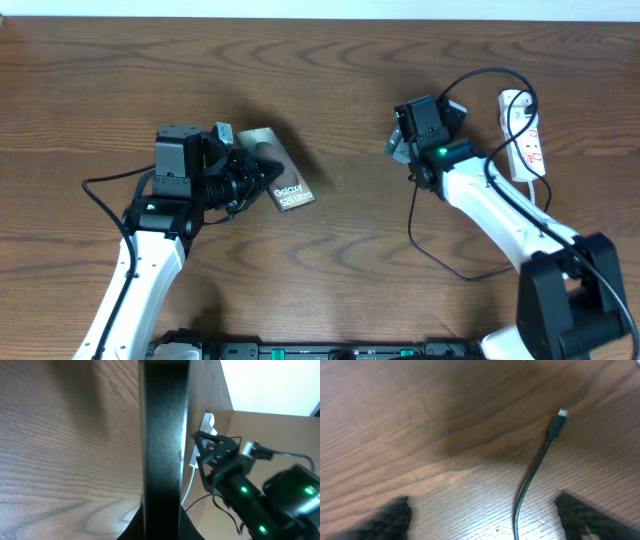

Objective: Plug charger to phone and switch on socket
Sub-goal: 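Lower the right gripper onto the black cable connector and grasp it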

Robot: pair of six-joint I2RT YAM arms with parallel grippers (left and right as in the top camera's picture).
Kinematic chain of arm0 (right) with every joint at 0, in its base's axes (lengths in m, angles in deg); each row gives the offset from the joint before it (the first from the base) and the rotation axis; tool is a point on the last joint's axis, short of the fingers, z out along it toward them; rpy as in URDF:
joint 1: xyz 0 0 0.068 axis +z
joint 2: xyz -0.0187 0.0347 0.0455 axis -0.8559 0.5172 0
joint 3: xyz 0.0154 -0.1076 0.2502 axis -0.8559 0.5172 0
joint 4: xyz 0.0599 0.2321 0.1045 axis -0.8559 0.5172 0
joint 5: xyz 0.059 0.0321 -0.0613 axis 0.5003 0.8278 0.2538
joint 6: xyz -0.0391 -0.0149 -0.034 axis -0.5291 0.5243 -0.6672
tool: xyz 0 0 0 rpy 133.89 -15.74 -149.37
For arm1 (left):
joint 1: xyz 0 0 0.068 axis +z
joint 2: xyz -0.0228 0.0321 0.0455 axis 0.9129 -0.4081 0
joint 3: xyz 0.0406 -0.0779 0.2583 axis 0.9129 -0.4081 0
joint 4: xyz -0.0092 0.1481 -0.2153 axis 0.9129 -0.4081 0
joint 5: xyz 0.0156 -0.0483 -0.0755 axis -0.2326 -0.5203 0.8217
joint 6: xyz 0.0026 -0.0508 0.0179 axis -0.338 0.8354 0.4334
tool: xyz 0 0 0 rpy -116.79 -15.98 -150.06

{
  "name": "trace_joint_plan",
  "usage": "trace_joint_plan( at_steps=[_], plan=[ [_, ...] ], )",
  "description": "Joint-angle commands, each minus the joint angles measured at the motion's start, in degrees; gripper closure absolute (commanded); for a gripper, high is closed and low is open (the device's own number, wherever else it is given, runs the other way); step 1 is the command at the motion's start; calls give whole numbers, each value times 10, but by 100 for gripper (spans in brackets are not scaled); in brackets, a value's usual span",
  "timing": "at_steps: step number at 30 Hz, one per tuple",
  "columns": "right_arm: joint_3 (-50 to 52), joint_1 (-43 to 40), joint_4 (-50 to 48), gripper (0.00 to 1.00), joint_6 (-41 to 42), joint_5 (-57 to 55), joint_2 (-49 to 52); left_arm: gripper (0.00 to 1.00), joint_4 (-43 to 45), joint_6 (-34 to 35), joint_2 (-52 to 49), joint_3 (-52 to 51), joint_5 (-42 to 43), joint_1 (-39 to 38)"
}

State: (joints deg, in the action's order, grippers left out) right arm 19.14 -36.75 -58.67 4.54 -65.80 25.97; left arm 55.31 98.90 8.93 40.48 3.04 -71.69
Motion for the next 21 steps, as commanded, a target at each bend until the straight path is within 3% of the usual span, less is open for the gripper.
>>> trace_joint_plan(
  at_steps=[1,3,5,21],
  plan=[
    [-10,0,1,39,26,2,36,93,5,-10,3,5,25,2],
    [-10,-2,2,37,79,-13,58,93,5,-9,3,5,25,2],
    [-10,-5,2,29,125,-34,80,93,5,-9,3,5,25,2],
    [-10,-68,-6,34,240,-101,124,92,5,-10,3,5,21,2]
  ],
)
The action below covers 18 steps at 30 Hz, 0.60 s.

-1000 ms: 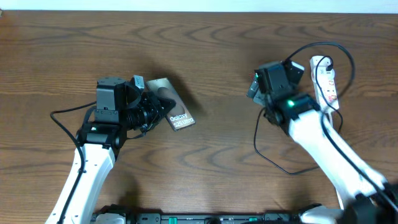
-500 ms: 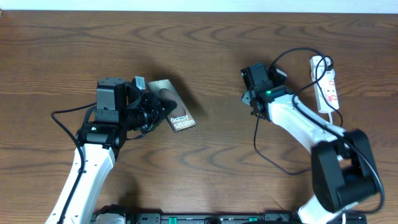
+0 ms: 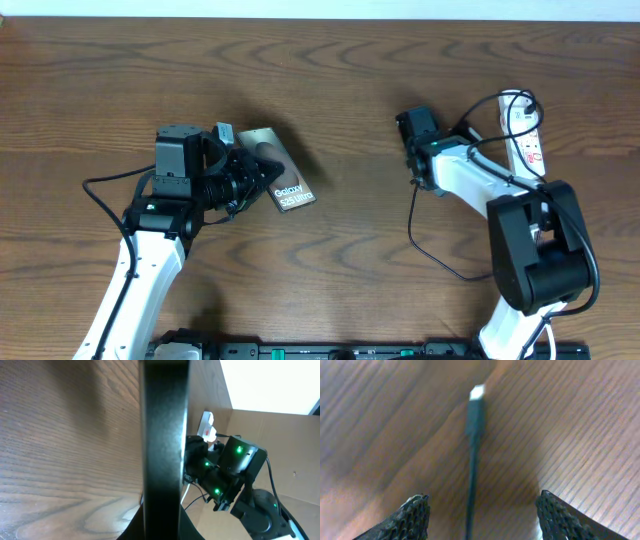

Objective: Plug charger to phone and switch on socket
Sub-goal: 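Lower the right gripper onto the black cable connector and grasp it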

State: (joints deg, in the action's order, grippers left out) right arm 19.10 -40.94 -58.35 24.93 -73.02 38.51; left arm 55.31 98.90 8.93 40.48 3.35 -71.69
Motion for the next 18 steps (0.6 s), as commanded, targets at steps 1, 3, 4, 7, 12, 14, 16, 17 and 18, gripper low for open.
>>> trace_joint_plan(
  at_steps=[1,3,4,7,12,14,16,17,18],
  plan=[
    [-9,-32,-14,36,36,-28,-1,92,5,-10,3,5,17,2],
    [-9,-40,-17,44,36,-27,-1,92,5,-10,3,5,13,2],
    [-9,-42,-18,48,36,-25,-1,92,5,-10,3,5,8,2],
    [-9,-42,-34,56,33,-12,5,92,5,-10,3,5,-1,2],
    [-9,-39,-56,72,5,28,50,93,5,-10,3,5,-2,2],
    [-9,-36,-52,76,-2,33,62,92,5,-10,3,5,-2,2],
    [-9,-32,-39,77,-5,33,71,93,5,-10,3,5,-2,2],
    [-9,-31,-33,80,-5,34,74,92,5,-10,3,5,-2,2],
    [-9,-30,-28,84,-7,37,74,93,5,-10,3,5,-2,2]
  ],
)
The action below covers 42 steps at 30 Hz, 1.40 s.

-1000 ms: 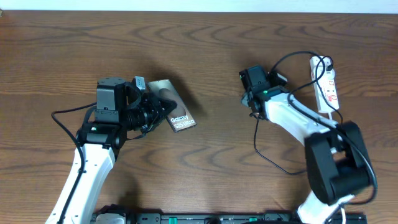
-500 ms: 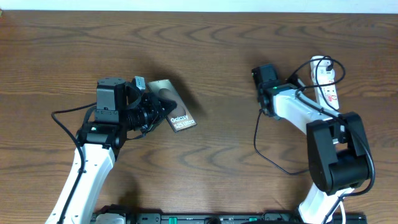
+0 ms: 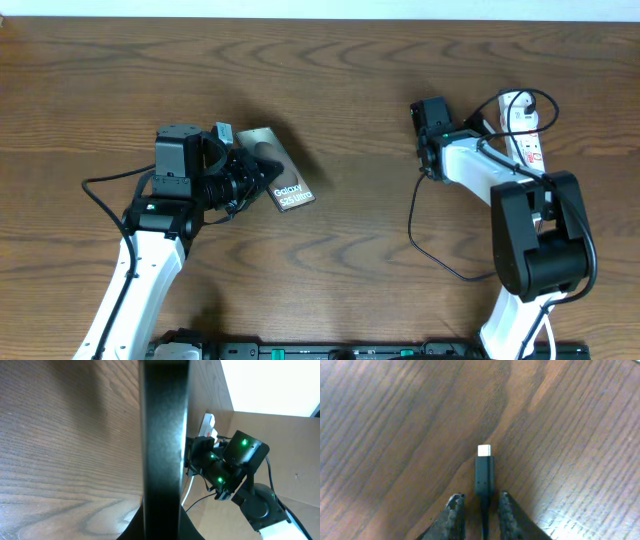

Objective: Plug charger to phone and switch on socket
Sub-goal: 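Lower the right gripper onto the black cable connector and grasp it, then carry the connector with the right gripper up under the phone's bottom port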

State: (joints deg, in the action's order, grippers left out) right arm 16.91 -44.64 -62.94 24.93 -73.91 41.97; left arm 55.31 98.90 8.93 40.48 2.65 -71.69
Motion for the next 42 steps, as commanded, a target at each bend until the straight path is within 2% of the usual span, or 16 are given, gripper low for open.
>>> trace_joint_plan(
  at_steps=[1,2,4,5,7,13,19,22,27,31,34,35,36,37,38,42],
  plan=[
    [13,8,20,92,-13,53,40,93,5,-10,3,5,5,2],
    [12,9,17,99,-28,63,39,92,5,-10,3,5,5,2],
    [12,9,-9,99,-89,107,36,92,5,-10,3,5,5,2],
    [11,9,-30,99,-168,162,29,93,5,-10,3,5,5,2],
    [7,9,-42,99,-240,219,8,93,7,-16,3,5,5,2],
    [-2,9,-24,99,-380,363,-146,93,51,-24,2,5,26,2],
    [-2,9,101,99,-512,563,-324,92,249,-26,-26,5,171,2],
    [-2,14,175,99,-574,622,-381,92,348,16,-56,5,238,2],
    [1,44,333,99,-673,644,-464,93,460,81,-111,5,294,6],
    [8,75,348,99,-682,638,-500,93,515,127,-131,5,298,6],
    [8,89,341,99,-670,578,-505,93,518,126,-131,5,299,8],
    [10,93,338,93,-653,536,-502,93,526,121,-131,5,303,12],
    [15,98,330,82,-629,487,-499,93,533,113,-131,5,309,17],
    [21,103,320,64,-607,440,-494,92,543,103,-131,5,319,27],
    [33,108,303,55,-580,386,-485,92,550,96,-131,5,329,39],
    [86,127,196,44,-494,294,-433,92,549,72,-132,5,364,89]
  ],
)
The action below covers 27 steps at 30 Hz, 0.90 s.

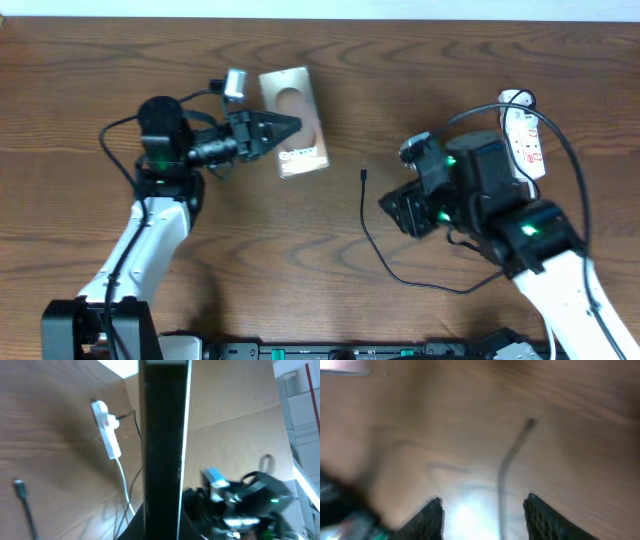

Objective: Plug charger to phone and switch on socket
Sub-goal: 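Carry the connector with the right gripper up under the phone's bottom port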

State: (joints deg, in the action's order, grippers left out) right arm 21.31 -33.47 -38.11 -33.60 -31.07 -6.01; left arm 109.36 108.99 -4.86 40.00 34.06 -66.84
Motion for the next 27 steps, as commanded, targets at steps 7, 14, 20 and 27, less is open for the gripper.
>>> trace_joint_plan(
  at_steps=[7,14,20,27],
  plan=[
    [56,63,-255,43,172,-211,257,92,-4,-29,6,10,74,64],
    [34,87,-295,48,246,-252,360,92,-4,-29,6,10,75,64],
    [34,107,-292,58,300,-256,396,93,-4,-29,6,10,77,64],
    [34,118,-300,65,328,-253,455,92,-4,-29,6,10,84,64]
  ],
)
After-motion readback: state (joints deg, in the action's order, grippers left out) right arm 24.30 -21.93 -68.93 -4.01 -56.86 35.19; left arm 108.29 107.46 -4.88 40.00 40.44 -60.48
